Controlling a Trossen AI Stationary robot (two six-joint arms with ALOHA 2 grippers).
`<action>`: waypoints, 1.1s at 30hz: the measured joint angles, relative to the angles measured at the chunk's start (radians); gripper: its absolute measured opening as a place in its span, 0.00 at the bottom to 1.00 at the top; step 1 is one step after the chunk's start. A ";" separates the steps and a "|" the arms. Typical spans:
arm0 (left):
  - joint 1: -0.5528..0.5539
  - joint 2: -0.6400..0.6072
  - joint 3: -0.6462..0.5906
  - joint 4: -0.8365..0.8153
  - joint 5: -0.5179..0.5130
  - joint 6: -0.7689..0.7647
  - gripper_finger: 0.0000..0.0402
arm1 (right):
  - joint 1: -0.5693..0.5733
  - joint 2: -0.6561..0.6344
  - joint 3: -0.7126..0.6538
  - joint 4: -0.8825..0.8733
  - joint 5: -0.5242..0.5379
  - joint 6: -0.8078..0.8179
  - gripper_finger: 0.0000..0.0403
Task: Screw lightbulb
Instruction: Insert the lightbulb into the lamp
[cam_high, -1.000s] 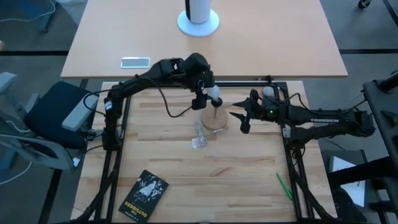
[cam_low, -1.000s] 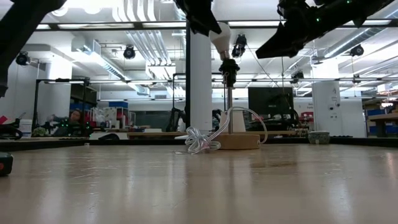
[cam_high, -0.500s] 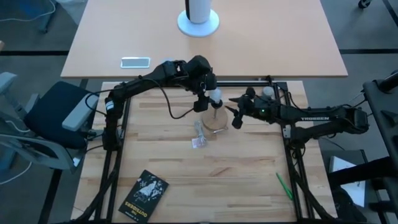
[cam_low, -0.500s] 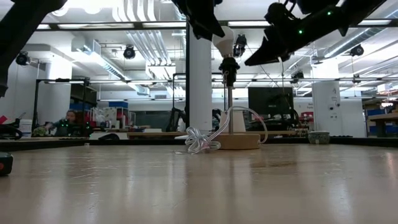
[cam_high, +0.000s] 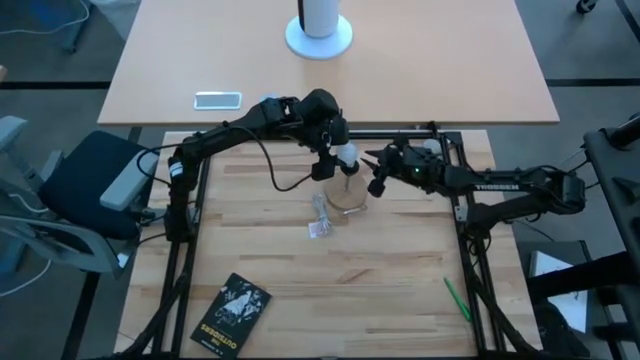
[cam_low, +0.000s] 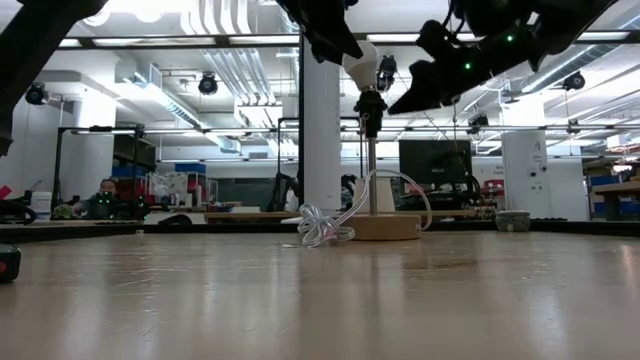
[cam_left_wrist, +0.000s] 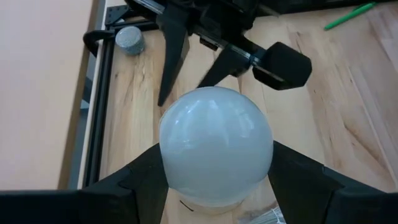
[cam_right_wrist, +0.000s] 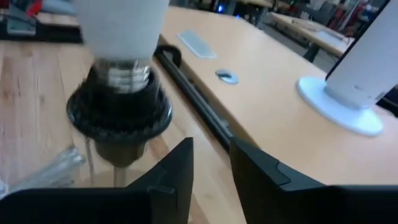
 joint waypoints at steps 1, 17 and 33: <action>0.000 0.000 0.000 0.000 0.000 0.000 0.58 | 0.000 -0.009 0.000 0.016 0.000 0.000 0.22; 0.000 0.001 -0.008 0.036 0.000 0.004 0.58 | -0.001 -0.075 0.003 0.035 -0.231 0.036 0.43; -0.002 0.000 -0.052 0.090 0.001 -0.006 0.58 | -0.011 0.050 0.003 0.196 -0.251 0.005 0.62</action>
